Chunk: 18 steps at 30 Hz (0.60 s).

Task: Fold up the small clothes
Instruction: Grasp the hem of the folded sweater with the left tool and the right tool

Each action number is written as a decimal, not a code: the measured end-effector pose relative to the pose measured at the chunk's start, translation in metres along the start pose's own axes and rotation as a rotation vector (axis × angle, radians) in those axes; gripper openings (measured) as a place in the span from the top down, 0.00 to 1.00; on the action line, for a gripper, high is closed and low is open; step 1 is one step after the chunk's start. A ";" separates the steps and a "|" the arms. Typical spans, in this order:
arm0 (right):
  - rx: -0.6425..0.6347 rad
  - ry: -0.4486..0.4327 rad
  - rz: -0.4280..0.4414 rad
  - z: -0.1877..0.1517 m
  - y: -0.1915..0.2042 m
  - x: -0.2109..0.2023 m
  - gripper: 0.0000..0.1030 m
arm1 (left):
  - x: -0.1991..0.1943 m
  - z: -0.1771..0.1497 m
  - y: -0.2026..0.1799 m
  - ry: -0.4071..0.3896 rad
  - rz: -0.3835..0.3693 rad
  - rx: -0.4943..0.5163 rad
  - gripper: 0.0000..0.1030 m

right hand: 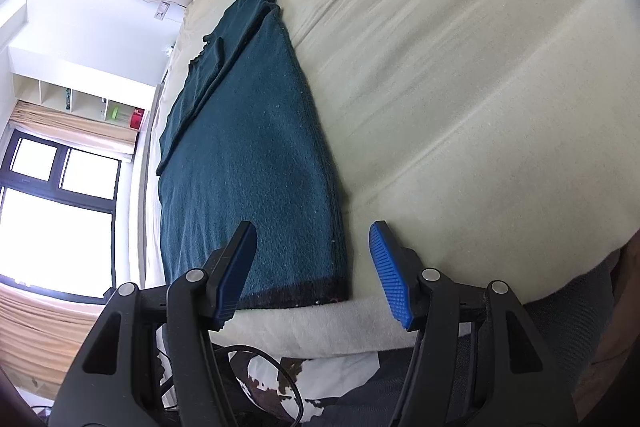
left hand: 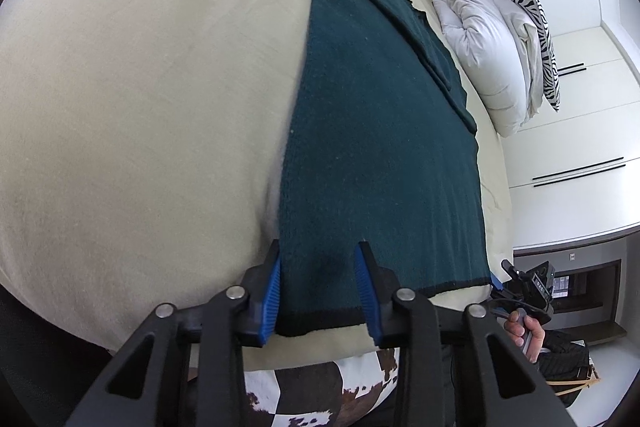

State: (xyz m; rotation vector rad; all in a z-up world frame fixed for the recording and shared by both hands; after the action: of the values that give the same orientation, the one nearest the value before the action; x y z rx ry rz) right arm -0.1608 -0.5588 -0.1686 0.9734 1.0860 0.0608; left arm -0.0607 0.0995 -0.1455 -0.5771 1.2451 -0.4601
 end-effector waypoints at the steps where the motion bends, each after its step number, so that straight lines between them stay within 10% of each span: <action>1: 0.000 0.008 -0.004 0.000 0.000 0.001 0.47 | 0.001 0.000 0.000 0.013 0.002 0.005 0.77; 4: 0.028 0.025 0.005 0.000 -0.003 0.003 0.50 | 0.003 -0.001 0.002 0.022 0.002 -0.003 0.92; 14: 0.024 0.090 0.010 -0.009 -0.001 0.017 0.67 | -0.011 -0.002 0.003 -0.024 -0.015 -0.006 0.94; 18: 0.019 0.085 0.009 -0.012 -0.001 0.016 0.89 | -0.023 0.000 0.003 -0.060 -0.080 -0.033 0.94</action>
State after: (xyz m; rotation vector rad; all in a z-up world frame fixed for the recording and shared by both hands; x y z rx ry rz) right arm -0.1625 -0.5442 -0.1819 0.9999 1.1620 0.1006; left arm -0.0670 0.1160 -0.1300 -0.6659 1.1774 -0.4867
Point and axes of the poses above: each gripper's, at about its wrist camera, not at the fingertips, and x roughly the way its jaws point, y to its left, z to its top, the point moved 4 cm from there along x, roughly the way its jaws point, and after that the axes turned 5 degrees about x, right-handed, at the moved point
